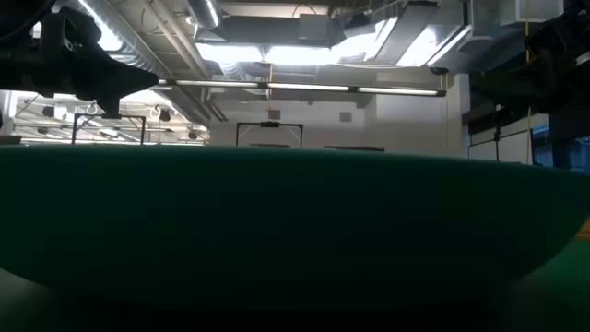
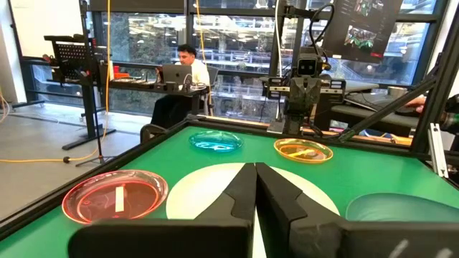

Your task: Stack plastic plates

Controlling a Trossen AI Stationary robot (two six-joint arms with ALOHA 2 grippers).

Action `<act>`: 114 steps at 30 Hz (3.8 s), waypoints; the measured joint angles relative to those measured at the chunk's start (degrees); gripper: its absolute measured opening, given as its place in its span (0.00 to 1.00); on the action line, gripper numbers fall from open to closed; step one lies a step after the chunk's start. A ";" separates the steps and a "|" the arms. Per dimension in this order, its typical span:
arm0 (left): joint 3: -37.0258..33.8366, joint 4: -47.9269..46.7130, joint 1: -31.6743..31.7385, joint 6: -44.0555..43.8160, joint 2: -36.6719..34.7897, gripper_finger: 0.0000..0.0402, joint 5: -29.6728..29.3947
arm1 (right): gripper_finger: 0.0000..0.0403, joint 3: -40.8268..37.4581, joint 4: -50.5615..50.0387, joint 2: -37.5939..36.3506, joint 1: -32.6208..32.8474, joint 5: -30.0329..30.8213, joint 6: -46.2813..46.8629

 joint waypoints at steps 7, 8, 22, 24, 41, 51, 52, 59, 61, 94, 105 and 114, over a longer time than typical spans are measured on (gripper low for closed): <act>0.00 -0.01 0.00 0.00 -0.01 0.00 0.00 | 0.00 0.02 0.00 -0.01 -0.01 0.00 -0.02; 0.01 0.01 0.00 0.01 -0.01 0.00 0.00 | 0.00 0.02 0.00 -0.02 0.00 0.00 -0.02; 0.01 0.00 -0.01 0.01 0.00 0.00 0.00 | 0.00 0.02 -0.02 0.00 0.00 0.00 -0.02; -0.01 -0.01 -0.01 -0.01 -0.01 0.00 0.01 | 0.00 0.02 0.00 0.00 0.00 0.02 0.00; 0.00 5.95 0.01 1.35 0.01 0.00 -2.62 | 0.00 0.01 0.00 0.00 0.00 0.01 -0.02; -0.01 17.58 0.01 9.27 0.01 0.00 -2.92 | 0.00 0.01 2.50 -0.06 0.00 1.55 0.03; -0.01 18.26 0.01 9.69 0.01 0.00 -2.94 | 0.00 0.02 2.30 -0.04 -0.02 1.55 0.07; -0.01 18.70 0.01 10.31 0.01 0.00 0.40 | 0.00 0.02 3.09 0.00 -0.03 2.31 0.49; -0.01 18.95 0.01 10.61 0.01 0.00 0.43 | 0.00 0.00 4.61 0.14 -0.06 3.42 1.54; -0.01 23.33 0.12 20.71 0.01 0.00 2.06 | 0.00 30.85 13.75 62.39 6.08 -6.89 4.92; -0.01 23.12 0.12 18.85 0.01 0.00 4.11 | 0.00 44.87 6.95 76.58 10.66 -2.48 9.32; -0.01 23.84 0.12 19.64 0.01 0.00 4.12 | 0.26 47.67 -0.81 82.94 10.50 -0.64 20.08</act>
